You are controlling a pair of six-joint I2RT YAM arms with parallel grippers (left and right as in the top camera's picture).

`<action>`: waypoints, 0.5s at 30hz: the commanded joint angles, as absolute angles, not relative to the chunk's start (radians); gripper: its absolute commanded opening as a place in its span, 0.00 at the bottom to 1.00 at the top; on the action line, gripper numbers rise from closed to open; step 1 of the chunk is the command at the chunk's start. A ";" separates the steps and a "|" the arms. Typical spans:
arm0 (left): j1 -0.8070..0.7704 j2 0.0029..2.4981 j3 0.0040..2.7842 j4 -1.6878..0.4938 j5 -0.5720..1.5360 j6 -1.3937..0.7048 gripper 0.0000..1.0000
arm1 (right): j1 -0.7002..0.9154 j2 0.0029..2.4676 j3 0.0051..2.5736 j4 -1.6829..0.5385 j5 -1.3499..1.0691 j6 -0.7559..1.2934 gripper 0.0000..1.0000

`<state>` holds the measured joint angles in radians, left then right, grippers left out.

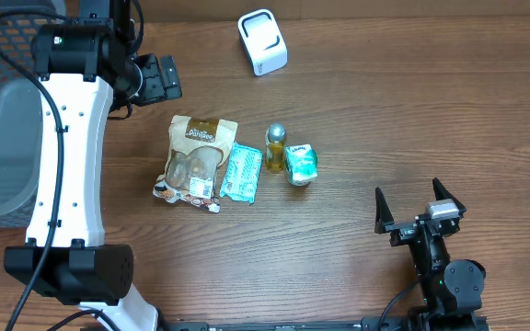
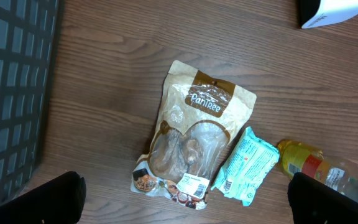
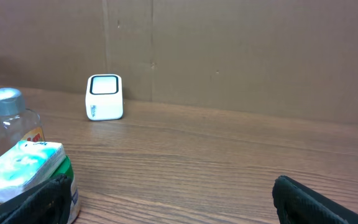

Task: Scan the item barcode

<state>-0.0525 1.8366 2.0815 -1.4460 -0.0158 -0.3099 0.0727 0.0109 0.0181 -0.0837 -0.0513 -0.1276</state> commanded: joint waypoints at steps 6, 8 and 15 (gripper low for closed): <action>-0.053 1.838 2.096 -1.446 -0.010 -0.299 1.00 | 0.070 0.003 0.008 -0.081 -0.046 -0.128 1.00; -0.053 1.838 2.096 -1.447 -0.010 -0.299 1.00 | 0.070 0.003 0.008 -0.081 -0.046 -0.129 1.00; -0.053 1.838 2.096 -1.446 -0.010 -0.299 1.00 | 0.070 0.003 0.008 -0.080 -0.054 0.025 1.00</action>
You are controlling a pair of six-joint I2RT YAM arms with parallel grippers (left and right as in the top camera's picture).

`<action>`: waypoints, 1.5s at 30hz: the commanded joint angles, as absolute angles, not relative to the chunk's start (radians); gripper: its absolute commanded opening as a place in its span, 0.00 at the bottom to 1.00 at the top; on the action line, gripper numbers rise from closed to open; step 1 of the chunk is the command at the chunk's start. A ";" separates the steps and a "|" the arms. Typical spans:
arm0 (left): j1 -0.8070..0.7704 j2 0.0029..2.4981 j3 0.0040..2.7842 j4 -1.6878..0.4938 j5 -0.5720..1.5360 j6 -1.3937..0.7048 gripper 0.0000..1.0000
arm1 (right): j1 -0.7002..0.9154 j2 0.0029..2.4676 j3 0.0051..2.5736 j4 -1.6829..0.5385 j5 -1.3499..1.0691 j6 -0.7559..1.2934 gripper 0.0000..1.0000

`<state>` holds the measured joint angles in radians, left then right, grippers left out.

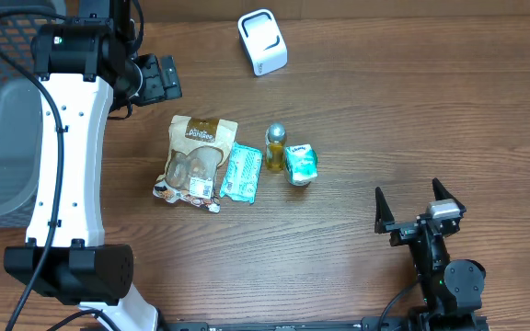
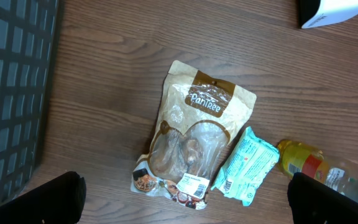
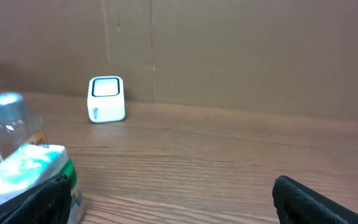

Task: Scan the item barcode

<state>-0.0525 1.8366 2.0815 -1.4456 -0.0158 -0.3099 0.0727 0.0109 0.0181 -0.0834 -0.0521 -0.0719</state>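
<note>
Several items lie in a row mid-table: a brown snack bag (image 1: 196, 158) with its barcode label at the near end (image 2: 194, 182), a teal packet (image 1: 241, 172), a yellow oil bottle (image 1: 275, 147) and a green tissue pack (image 1: 301, 164). The white scanner (image 1: 262, 41) stands at the far edge; it also shows in the right wrist view (image 3: 106, 98). My left gripper (image 2: 185, 205) hovers open high over the bag, holding nothing. My right gripper (image 1: 415, 210) is open and low near the front right, facing the tissue pack (image 3: 23, 177) and the bottle (image 3: 11, 121).
A grey mesh basket stands at the table's left edge, beside my left arm; its wall fills the left of the wrist view (image 2: 11, 81). A brown cardboard wall (image 3: 229, 50) backs the table behind the scanner.
The right wrist view has shifted slightly, with the bottle and tissue pack now blurred and a bit further right. Overhead and left wrist views look unchanged; both grippers stay open.
</note>
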 commanded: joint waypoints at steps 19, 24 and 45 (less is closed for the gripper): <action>-0.055 1.838 2.096 -1.446 -0.010 -0.299 1.00 | 0.070 0.203 0.593 -0.518 -0.113 0.134 1.00; -0.055 1.838 2.096 -1.446 -0.010 -0.299 1.00 | 0.070 0.404 0.826 -0.701 -0.114 0.126 1.00; -0.055 1.838 2.096 -1.446 -0.010 -0.299 1.00 | 0.070 0.967 1.192 -1.100 -0.256 0.127 0.85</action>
